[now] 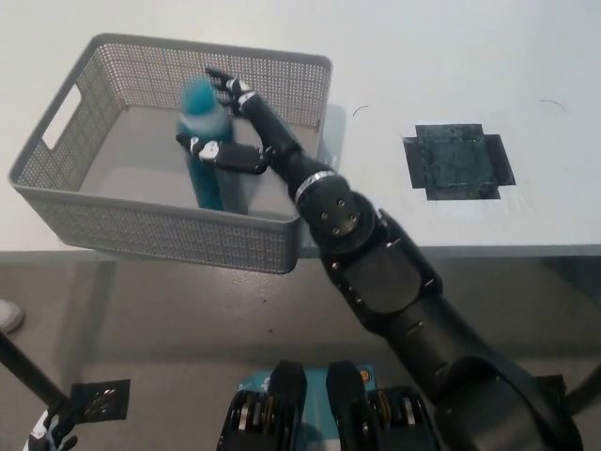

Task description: Use the right hand to pick up an air purifying spray and put it inside a container

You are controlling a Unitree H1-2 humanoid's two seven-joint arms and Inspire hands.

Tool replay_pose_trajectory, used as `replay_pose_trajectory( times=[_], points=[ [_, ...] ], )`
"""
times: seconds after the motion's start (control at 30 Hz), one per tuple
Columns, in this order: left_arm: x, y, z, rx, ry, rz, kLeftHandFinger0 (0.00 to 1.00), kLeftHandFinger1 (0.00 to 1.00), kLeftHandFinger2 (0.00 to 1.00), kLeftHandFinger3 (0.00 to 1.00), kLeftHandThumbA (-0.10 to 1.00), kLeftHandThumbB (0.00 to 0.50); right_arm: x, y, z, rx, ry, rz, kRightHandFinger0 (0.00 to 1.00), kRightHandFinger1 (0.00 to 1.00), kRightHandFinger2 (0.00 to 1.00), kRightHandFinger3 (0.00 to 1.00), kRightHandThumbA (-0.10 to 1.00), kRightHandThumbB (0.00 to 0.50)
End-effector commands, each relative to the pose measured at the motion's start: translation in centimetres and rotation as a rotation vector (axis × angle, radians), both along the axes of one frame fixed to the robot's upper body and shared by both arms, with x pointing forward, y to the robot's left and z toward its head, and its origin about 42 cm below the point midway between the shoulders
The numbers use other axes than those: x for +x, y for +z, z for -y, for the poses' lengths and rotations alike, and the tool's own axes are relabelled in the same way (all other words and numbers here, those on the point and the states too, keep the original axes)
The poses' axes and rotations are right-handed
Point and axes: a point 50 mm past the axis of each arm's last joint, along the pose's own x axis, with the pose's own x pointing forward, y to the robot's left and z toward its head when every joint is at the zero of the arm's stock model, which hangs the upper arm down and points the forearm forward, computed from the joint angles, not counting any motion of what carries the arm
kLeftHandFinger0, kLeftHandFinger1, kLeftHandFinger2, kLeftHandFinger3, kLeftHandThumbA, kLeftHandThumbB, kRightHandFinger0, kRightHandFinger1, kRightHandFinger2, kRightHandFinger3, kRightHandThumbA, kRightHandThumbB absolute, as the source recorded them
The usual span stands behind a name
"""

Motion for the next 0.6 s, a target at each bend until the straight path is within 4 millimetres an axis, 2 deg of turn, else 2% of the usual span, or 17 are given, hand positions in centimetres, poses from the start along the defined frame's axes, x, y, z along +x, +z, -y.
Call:
replay_pose_trajectory(
  times=[0.0, 0.07, 0.13, 0.3, 0.43, 0.47, 0.53, 0.57],
  points=[
    [-0.3, 0.5, -0.1, 0.025, -0.026, 0.013, 1.00, 1.00, 1.00, 1.00, 1.00, 0.317, 0.4, 4.4, -0.4, 0.031, 0.066, 0.022, 1.00, 1.00, 1.00, 1.00, 0.76, 0.500],
    [-0.3, 0.3, -0.2, 0.027, -0.028, 0.017, 1.00, 1.00, 1.00, 1.00, 0.99, 0.306, 0.2, 5.3, -0.3, 0.035, 0.073, 0.035, 1.00, 1.00, 1.00, 1.00, 0.75, 0.500],
    [-0.4, 0.2, -0.2, 0.028, -0.028, 0.014, 1.00, 1.00, 1.00, 1.00, 0.97, 0.311, -0.2, 6.0, 0.0, 0.081, 0.105, 0.012, 1.00, 1.00, 1.00, 1.00, 0.68, 0.500],
    [-0.8, 0.1, -0.1, 0.012, -0.036, -0.006, 1.00, 1.00, 1.00, 1.00, 0.96, 0.358, -1.1, 8.0, 1.3, 0.095, 0.123, 0.068, 1.00, 1.00, 1.00, 1.00, 0.71, 0.500],
    [-1.0, 0.1, -0.4, 0.022, -0.032, -0.010, 1.00, 1.00, 1.00, 1.00, 0.97, 0.340, -3.3, 10.9, 3.5, 0.143, 0.124, 0.180, 1.00, 1.00, 1.00, 1.00, 0.73, 0.500],
    [-1.2, 0.3, -0.4, 0.020, -0.030, -0.019, 1.00, 1.00, 1.00, 1.00, 0.97, 0.346, -4.0, 11.5, 4.2, 0.187, 0.145, 0.213, 1.00, 1.00, 1.00, 1.00, 0.70, 0.500],
    [-1.2, 0.4, -0.7, 0.031, -0.028, -0.016, 1.00, 1.00, 1.00, 1.00, 0.98, 0.325, -5.5, 12.8, 6.3, 0.217, 0.147, 0.284, 1.00, 1.00, 1.00, 1.00, 0.72, 0.500],
    [-1.3, 0.2, -0.8, 0.032, -0.021, -0.012, 1.00, 1.00, 1.00, 1.00, 0.98, 0.324, -6.7, 13.3, 7.7, 0.238, 0.147, 0.317, 1.00, 1.00, 1.00, 1.00, 0.70, 0.500]
  ],
)
